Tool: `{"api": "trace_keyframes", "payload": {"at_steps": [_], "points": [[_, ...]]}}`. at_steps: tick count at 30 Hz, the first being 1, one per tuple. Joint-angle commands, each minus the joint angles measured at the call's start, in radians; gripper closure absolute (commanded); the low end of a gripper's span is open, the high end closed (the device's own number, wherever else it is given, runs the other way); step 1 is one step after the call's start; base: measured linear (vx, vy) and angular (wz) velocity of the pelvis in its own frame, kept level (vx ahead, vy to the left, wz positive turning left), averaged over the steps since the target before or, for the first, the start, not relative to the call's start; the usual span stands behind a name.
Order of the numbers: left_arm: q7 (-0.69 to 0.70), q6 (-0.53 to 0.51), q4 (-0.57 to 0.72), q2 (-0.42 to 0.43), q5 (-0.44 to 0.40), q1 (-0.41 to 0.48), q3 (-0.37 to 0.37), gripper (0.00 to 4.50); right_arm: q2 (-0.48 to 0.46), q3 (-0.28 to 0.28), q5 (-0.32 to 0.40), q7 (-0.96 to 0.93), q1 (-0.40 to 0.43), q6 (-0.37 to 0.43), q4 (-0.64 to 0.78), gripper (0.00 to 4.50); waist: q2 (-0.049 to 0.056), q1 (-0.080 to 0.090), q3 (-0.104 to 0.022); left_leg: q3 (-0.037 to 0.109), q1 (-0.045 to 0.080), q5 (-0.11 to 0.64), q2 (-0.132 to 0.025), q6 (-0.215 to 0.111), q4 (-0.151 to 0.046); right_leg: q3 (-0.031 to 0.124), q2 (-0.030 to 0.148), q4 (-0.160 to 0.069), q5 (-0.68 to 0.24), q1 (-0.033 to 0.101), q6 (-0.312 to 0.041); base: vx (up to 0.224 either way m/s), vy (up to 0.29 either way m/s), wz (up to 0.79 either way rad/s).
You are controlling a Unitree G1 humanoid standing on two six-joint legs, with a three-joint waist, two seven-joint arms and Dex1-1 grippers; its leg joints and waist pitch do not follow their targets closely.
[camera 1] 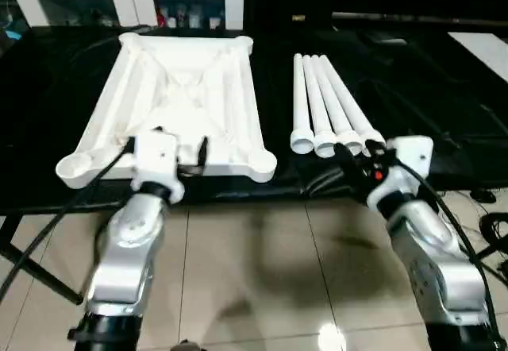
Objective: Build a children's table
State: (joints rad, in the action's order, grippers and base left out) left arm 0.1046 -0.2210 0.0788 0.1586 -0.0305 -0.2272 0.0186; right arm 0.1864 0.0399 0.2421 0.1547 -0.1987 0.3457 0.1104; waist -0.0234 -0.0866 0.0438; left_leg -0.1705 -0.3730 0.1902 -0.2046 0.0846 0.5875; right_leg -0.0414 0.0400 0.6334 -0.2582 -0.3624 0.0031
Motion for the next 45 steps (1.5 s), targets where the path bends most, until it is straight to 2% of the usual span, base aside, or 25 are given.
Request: {"api": "trace_keyframes", "payload": {"at_steps": [1, 3, 4, 6, 10, 11, 14, 16, 17, 18, 19, 21, 22, 23, 26, 29, 31, 32, 33, 37, 40, 41, 42, 43, 45], "points": [[0.009, -0.032, -0.002, 0.034, -0.044, -0.016, 0.025, 0.00, -0.005, -0.024, -0.027, 0.003, -0.008, 0.031, -0.006, 1.42, 0.014, 0.005, -0.055, 0.013, 0.024, 0.124, -0.026, 0.033, -0.061, 0.045, 0.074, -0.064, 0.180, 0.045, -0.113, 0.000, 0.000, 0.00], [0.009, -0.045, 0.000, 0.037, -0.033, -0.019, 0.012, 0.00, -0.013, -0.027, -0.027, -0.001, -0.013, 0.029, -0.003, 1.42, 0.014, 0.011, -0.041, 0.010, 0.038, 0.307, -0.027, 0.039, -0.076, 0.045, 0.074, -0.090, -0.127, 0.048, -0.101, 0.000, 0.000, 0.00], [-0.001, -0.074, -0.002, 0.041, -0.030, -0.028, -0.006, 0.00, -0.020, -0.031, -0.028, -0.009, -0.021, 0.032, 0.005, 1.42, -0.004, 0.013, -0.031, 0.042, -0.039, 0.314, 0.002, -0.059, -0.093, -0.006, 0.110, -0.114, -0.327, 0.108, -0.029, 0.000, 0.000, 0.00], [-0.007, -0.054, -0.050, 0.036, -0.020, -0.058, -0.030, 0.00, -0.013, -0.054, -0.042, 0.002, -0.038, 0.004, -0.026, 1.42, 0.004, 0.012, -0.033, 0.042, -0.008, 0.336, 0.013, -0.115, -0.073, -0.022, 0.125, -0.145, -0.457, 0.095, -0.025, -0.021, 0.011, 0.39], [0.008, -0.093, -0.072, 0.025, -0.006, -0.112, -0.021, 0.00, 0.007, -0.037, -0.022, 0.016, -0.067, 0.048, -0.034, 1.42, 0.034, 0.025, -0.026, 0.055, -0.035, 0.308, 0.017, -0.153, -0.053, -0.108, 0.137, -0.203, -0.616, 0.181, -0.075, 0.049, 0.039, 0.51], [0.020, -0.077, -0.086, 0.032, -0.015, -0.117, 0.004, 0.00, 0.012, -0.034, -0.041, 0.020, -0.064, 0.040, -0.053, 1.42, 0.062, 0.045, -0.043, 0.085, 0.145, 0.435, -0.064, -0.088, -0.085, -0.085, 0.071, -0.137, -0.412, 0.070, -0.144, 0.118, 0.019, 0.40], [0.017, -0.087, -0.093, 0.026, -0.018, -0.114, 0.015, 0.00, 0.010, -0.030, -0.051, 0.014, -0.055, 0.043, -0.066, 1.42, 0.050, 0.082, -0.042, 0.167, 0.197, 0.401, -0.131, -0.270, -0.113, -0.032, 0.062, 0.033, -0.090, -0.021, -0.060, 0.143, 0.002, 0.19], [-0.010, -0.089, -0.099, 0.014, -0.024, -0.110, 0.001, 0.00, -0.005, -0.029, -0.047, -0.002, -0.053, 0.053, -0.067, 1.42, 0.026, 0.080, -0.035, 0.095, 0.152, 0.340, -0.058, -0.326, -0.092, -0.001, 0.092, -0.026, 0.025, -0.009, -0.068, 0.149, -0.027, 0.10], [-0.009, -0.082, -0.100, 0.016, -0.031, -0.106, 0.002, 0.00, -0.012, -0.035, -0.050, -0.009, -0.056, 0.056, -0.066, 1.42, -0.031, 0.046, -0.034, 0.006, 0.053, 0.334, 0.059, -0.253, -0.019, 0.077, 0.118, -0.119, -0.113, 0.101, -0.110, 0.136, -0.052, 0.13], [-0.009, -0.082, -0.101, 0.016, -0.031, -0.106, 0.002, 0.00, -0.015, -0.036, -0.052, -0.016, -0.059, 0.057, -0.066, 1.42, -0.032, 0.008, -0.040, 0.023, 0.001, 0.210, 0.071, -0.224, 0.082, 0.166, 0.198, -0.166, -0.338, 0.165, -0.201, 0.136, -0.052, 0.13], [-0.004, -0.087, -0.099, 0.012, -0.023, -0.105, -0.002, 0.00, -0.023, -0.034, -0.052, -0.029, -0.066, 0.064, -0.069, 1.42, -0.023, 0.002, -0.048, 0.041, -0.036, 0.146, 0.062, -0.210, 0.110, 0.174, 0.212, -0.157, -0.335, 0.194, -0.242, 0.169, -0.042, 0.06], [0.009, -0.088, -0.104, 0.015, -0.014, -0.109, 0.000, 0.00, -0.020, -0.043, -0.056, -0.024, -0.076, 0.074, -0.071, 1.42, -0.009, 0.008, -0.054, 0.058, -0.094, -0.025, 0.061, -0.177, 0.102, 0.105, 0.150, -0.125, -0.056, 0.209, -0.302, 0.179, -0.034, -0.04], [0.010, -0.087, -0.105, 0.016, -0.014, -0.109, 0.001, 0.00, -0.019, -0.044, -0.056, -0.021, -0.076, 0.074, -0.071, 1.42, 0.011, 0.010, -0.059, 0.061, -0.088, -0.081, 0.048, -0.185, 0.065, 0.077, 0.129, -0.116, -0.010, 0.202, -0.299, 0.177, -0.014, 0.02], [0.019, -0.084, -0.109, 0.019, -0.010, -0.111, 0.005, 0.00, -0.015, -0.047, -0.070, -0.027, -0.078, 0.079, -0.068, 1.42, 0.085, 0.038, -0.068, 0.072, 0.012, -0.214, 0.014, -0.214, -0.030, -0.031, 0.032, -0.086, 0.000, 0.143, -0.171, 0.201, 0.044, -0.03], [0.025, -0.080, -0.111, 0.015, -0.005, -0.115, 0.008, 0.00, -0.016, -0.037, -0.059, -0.017, -0.082, 0.097, -0.058, 1.42, 0.081, 0.097, -0.094, 0.233, 0.180, -0.103, -0.118, -0.517, -0.029, -0.032, 0.024, 0.101, -0.153, -0.055, -0.020, 0.199, 0.031, -0.03], [0.023, -0.084, -0.108, 0.008, -0.007, -0.108, 0.006, 0.00, 0.001, -0.053, -0.083, -0.014, -0.090, 0.095, -0.061, 1.42, 0.026, 0.092, -0.074, 0.177, 0.131, -0.271, -0.076, -0.578, -0.044, 0.027, 0.067, 0.088, 0.025, -0.101, 0.090, 0.140, -0.022, -0.11], [0.023, -0.084, -0.108, 0.008, -0.007, -0.108, 0.006, 0.00, 0.001, -0.053, -0.083, -0.014, -0.090, 0.095, -0.061, 1.42, 0.009, 0.084, -0.067, 0.141, 0.104, -0.173, -0.032, -0.521, -0.035, 0.044, 0.077, 0.030, 0.087, -0.076, 0.048, 0.100, -0.073, -0.06], [0.019, -0.081, -0.109, 0.011, -0.006, -0.103, 0.007, 0.00, -0.005, -0.051, -0.067, -0.001, -0.092, 0.098, -0.059, 1.42, -0.038, 0.029, -0.037, 0.046, -0.008, 0.203, 0.119, -0.301, 0.105, 0.169, 0.190, -0.154, -0.231, 0.054, 0.007, 0.108, -0.100, 0.08], [0.018, -0.084, -0.107, 0.015, -0.005, -0.101, 0.006, 0.00, -0.005, -0.059, -0.059, 0.024, -0.091, 0.088, -0.053, 1.42, -0.043, 0.030, -0.056, 0.076, -0.050, 0.143, 0.096, -0.208, 0.147, 0.178, 0.206, -0.131, -0.382, 0.120, -0.076, 0.108, -0.100, 0.08], [0.022, -0.086, -0.101, 0.019, -0.006, -0.096, 0.000, 0.00, 0.003, -0.087, -0.068, 0.051, -0.089, 0.098, -0.050, 1.42, 0.004, 0.033, -0.041, 0.081, -0.055, 0.000, 0.054, -0.134, 0.066, 0.093, 0.141, -0.141, -0.329, 0.121, -0.251, 0.111, -0.049, -0.04], [0.029, -0.093, -0.081, 0.024, -0.010, -0.081, -0.002, 0.00, 0.016, -0.118, -0.094, 0.055, -0.086, 0.084, -0.047, 1.42, 0.063, 0.062, -0.048, 0.145, -0.048, 0.072, 0.037, -0.337, -0.042, -0.083, 0.059, -0.115, -0.298, 0.165, -0.152, 0.172, 0.081, 0.29], [0.036, -0.097, -0.067, 0.027, -0.012, -0.069, -0.002, 0.00, 0.010, -0.114, -0.093, 0.049, -0.084, 0.076, -0.046, 1.42, 0.084, 0.099, -0.065, 0.243, 0.105, 0.096, 0.019, -0.473, -0.059, -0.110, -0.009, -0.022, -0.238, 0.065, -0.124, 0.218, 0.060, 0.55], [0.042, -0.100, -0.053, 0.030, -0.012, -0.058, -0.001, 0.00, 0.005, -0.108, -0.082, 0.052, -0.082, 0.072, -0.043, 1.42, 0.080, 0.117, -0.070, 0.321, 0.159, 0.084, -0.007, -0.581, -0.059, -0.075, -0.019, 0.060, -0.240, 0.002, -0.068, 0.218, 0.060, 0.55], [0.047, -0.103, -0.042, 0.034, -0.009, -0.050, 0.004, 0.00, -0.005, -0.092, -0.059, 0.059, -0.080, 0.076, -0.038, 1.42, 0.074, 0.118, -0.072, 0.339, 0.165, 0.021, -0.015, -0.621, -0.048, -0.055, -0.013, 0.083, -0.218, -0.029, -0.043, 0.168, 0.034, 0.60], [0.062, -0.102, -0.027, 0.042, 0.002, -0.035, 0.013, 0.00, -0.008, -0.077, -0.035, 0.081, -0.079, 0.089, -0.034, 1.42, 0.044, 0.113, -0.072, 0.270, 0.145, -0.162, -0.054, -0.561, -0.045, 0.011, 0.036, 0.112, -0.051, -0.082, 0.080, 0.132, 0.010, 0.35]]}}
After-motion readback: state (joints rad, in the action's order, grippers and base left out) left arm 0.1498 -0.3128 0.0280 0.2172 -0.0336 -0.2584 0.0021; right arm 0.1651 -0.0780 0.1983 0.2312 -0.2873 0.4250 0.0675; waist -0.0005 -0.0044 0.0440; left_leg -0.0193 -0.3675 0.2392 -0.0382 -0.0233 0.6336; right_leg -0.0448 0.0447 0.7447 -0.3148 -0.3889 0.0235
